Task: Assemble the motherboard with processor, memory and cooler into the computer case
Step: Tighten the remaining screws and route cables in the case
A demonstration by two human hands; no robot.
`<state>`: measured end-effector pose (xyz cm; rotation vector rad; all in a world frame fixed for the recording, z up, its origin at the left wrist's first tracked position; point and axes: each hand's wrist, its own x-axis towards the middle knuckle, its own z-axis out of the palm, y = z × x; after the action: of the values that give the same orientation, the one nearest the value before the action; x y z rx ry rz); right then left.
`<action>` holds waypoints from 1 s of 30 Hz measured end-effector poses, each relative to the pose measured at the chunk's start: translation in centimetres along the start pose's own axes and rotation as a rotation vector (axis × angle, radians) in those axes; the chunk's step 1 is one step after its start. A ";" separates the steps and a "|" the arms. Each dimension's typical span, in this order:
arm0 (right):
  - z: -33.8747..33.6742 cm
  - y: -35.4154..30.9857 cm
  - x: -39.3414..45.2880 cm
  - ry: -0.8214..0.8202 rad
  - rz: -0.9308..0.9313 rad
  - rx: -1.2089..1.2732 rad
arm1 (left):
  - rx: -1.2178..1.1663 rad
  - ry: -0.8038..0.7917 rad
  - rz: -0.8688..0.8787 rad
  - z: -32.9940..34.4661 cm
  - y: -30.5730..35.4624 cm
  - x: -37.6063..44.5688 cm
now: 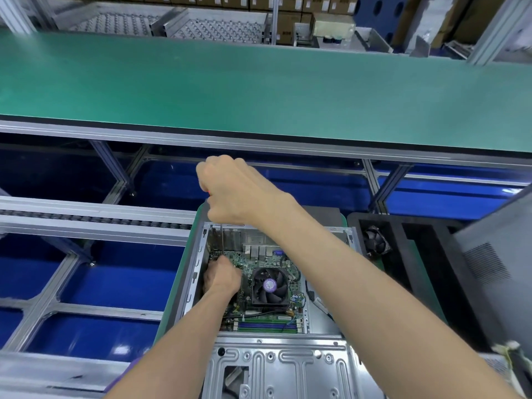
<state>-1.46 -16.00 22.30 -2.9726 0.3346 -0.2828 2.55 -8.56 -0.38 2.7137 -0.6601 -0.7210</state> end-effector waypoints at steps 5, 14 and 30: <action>1.1 -1.2 0.1 0.161 0.042 -0.132 | 0.018 -0.030 0.013 -0.1 -0.2 0.2; 0.4 -0.6 -0.3 0.129 0.074 -0.133 | 0.027 -0.007 0.010 0.0 -0.2 0.0; 0.4 -1.1 0.3 0.085 -0.016 -0.073 | -0.034 -0.042 0.011 -0.7 0.0 -0.5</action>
<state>-0.84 -14.98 22.11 -3.0425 0.3381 -0.4084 2.46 -8.26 0.40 2.6683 -0.6662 -0.7816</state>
